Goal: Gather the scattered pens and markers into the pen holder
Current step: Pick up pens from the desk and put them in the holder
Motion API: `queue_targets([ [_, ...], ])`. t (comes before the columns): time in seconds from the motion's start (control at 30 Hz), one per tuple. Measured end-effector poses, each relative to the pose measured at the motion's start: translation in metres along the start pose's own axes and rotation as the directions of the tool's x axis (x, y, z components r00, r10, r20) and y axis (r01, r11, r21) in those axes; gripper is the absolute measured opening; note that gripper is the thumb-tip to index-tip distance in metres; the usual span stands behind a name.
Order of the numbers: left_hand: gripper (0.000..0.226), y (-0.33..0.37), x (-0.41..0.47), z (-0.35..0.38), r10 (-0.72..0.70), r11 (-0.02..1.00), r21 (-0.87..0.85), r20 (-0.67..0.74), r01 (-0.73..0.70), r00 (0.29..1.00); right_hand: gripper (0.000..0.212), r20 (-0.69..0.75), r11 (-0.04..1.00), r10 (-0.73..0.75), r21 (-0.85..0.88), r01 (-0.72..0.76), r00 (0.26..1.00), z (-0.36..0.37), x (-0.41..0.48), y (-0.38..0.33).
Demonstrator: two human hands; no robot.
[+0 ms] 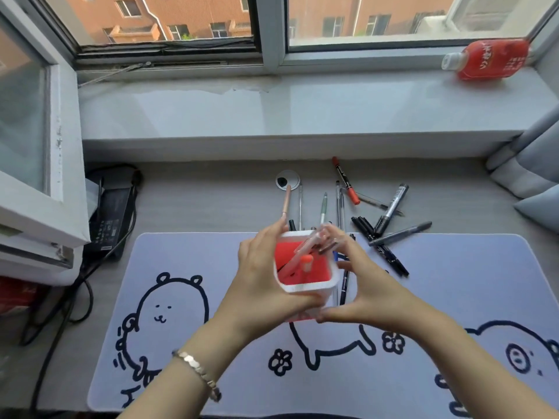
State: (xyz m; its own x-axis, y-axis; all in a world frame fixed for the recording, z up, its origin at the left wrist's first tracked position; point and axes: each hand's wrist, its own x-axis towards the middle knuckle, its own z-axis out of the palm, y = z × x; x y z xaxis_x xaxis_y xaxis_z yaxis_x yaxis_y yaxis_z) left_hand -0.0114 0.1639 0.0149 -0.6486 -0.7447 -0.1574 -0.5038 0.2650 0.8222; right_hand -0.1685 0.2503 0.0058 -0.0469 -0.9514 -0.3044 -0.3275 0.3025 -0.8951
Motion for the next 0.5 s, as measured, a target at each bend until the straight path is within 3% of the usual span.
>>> queue_targets([
  [0.2,0.102,0.014,0.033,0.009,0.123,0.977,-0.201,0.222,-0.078,0.967,0.112,-0.241,0.969,-0.047,0.225,0.103,0.969,-0.021,0.001,0.026],
  [0.27,0.09,0.003,0.057,0.004,0.11,0.973,-0.22,0.197,-0.066,0.974,0.114,-0.358,0.97,-0.001,0.227,0.088,0.934,-0.031,-0.004,0.033],
  [0.33,0.067,-0.015,0.088,0.001,-0.048,0.991,-0.122,0.041,0.053,0.998,0.103,-0.493,0.967,0.021,0.232,0.109,0.87,-0.041,-0.007,0.038],
  [0.4,0.051,-0.033,0.12,0.005,-0.251,0.966,0.023,-0.118,0.256,0.961,0.095,-0.589,0.977,0.029,0.189,0.103,0.807,-0.049,-0.009,0.038],
  [0.5,0.048,-0.054,0.155,0.021,-0.355,0.9,0.226,-0.118,0.373,0.927,0.089,-0.639,0.986,0.061,0.158,0.053,0.767,-0.054,-0.011,0.039],
])
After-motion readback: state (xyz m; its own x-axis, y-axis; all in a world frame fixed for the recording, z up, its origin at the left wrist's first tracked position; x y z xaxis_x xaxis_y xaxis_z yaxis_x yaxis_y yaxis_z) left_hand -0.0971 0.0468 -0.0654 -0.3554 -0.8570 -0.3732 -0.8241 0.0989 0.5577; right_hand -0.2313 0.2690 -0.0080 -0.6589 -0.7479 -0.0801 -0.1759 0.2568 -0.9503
